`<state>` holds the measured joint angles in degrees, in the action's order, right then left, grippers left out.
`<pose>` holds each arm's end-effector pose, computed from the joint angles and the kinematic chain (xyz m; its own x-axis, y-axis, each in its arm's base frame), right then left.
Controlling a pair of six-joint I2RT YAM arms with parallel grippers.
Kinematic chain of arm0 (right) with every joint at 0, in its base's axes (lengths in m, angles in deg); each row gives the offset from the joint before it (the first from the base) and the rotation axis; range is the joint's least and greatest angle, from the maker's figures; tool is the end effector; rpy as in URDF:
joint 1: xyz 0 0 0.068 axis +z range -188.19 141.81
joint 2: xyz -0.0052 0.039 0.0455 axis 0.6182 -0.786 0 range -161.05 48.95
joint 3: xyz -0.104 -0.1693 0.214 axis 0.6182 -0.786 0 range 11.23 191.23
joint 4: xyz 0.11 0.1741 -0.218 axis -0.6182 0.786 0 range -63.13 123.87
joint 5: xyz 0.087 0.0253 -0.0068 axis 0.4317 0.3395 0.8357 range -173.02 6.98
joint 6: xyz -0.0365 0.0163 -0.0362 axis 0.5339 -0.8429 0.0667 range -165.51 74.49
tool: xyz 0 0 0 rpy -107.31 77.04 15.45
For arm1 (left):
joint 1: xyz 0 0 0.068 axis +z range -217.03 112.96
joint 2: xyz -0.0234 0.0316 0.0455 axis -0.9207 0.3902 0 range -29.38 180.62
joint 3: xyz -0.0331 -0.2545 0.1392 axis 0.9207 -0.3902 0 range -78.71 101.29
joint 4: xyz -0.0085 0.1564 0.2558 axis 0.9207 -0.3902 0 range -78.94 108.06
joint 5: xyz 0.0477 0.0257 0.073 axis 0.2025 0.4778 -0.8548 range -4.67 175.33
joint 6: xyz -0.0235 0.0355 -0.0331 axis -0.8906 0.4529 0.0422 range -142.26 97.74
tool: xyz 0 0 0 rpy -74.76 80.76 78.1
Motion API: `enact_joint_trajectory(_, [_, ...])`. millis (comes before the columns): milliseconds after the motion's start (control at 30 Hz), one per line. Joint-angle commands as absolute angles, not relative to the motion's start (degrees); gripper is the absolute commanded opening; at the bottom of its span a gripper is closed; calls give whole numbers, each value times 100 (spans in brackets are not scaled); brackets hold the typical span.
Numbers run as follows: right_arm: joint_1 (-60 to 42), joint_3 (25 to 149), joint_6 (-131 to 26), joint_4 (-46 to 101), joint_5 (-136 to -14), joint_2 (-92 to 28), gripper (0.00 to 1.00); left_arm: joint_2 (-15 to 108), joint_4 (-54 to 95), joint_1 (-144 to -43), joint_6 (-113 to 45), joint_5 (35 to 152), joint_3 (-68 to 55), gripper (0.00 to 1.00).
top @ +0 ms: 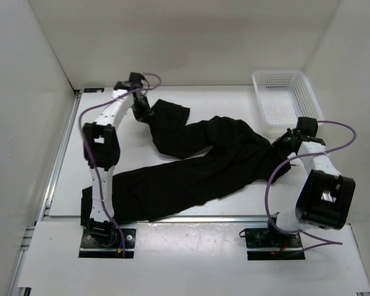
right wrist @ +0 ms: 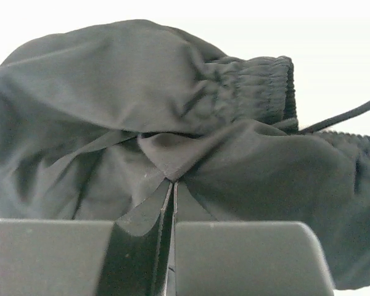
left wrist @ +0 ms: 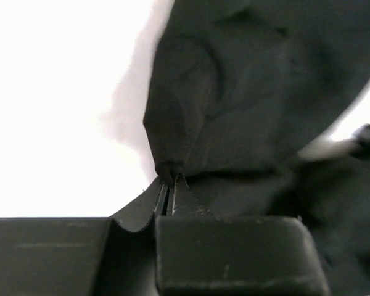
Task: Fold and stack the trousers
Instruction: Flatten the trousers out
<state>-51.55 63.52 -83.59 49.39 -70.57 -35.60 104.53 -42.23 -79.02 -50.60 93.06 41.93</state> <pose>0.3222 -0.0686 0.2054 -0.5611 0.7523 -0.3452 0.5727 0.6539 0.4943 0.5267 -0.1168 0.2059 -0.9411 -0.2811 -0.1878 -0.2316 0.9408 -0.2477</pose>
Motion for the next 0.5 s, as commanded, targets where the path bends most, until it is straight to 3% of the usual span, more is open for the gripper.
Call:
enact_joint_trajectory(0, [-5137,6441,-8084,5007,-7177,-2972,0,8368,-4311,-7565,-5153,8552,4225,10])
enact_joint_trajectory(167, [-5137,5976,-8031,5139,-7300,-2287,0,6926,-4863,-7495,-5021,8076,3907,10])
enact_joint_trajectory(333, [-5084,5203,-7978,5139,-7248,-1672,0,7009,-4777,-7311,-5021,7786,3809,10])
enact_joint_trajectory(400, [-5084,5070,-7926,5139,-7248,-1670,0,7904,-4829,-7056,-5021,7786,4203,46])
enact_joint_trajectory(467, [-5084,5069,-7699,5139,-7073,-1723,0,8660,-5520,-6713,-5021,8189,5247,62])
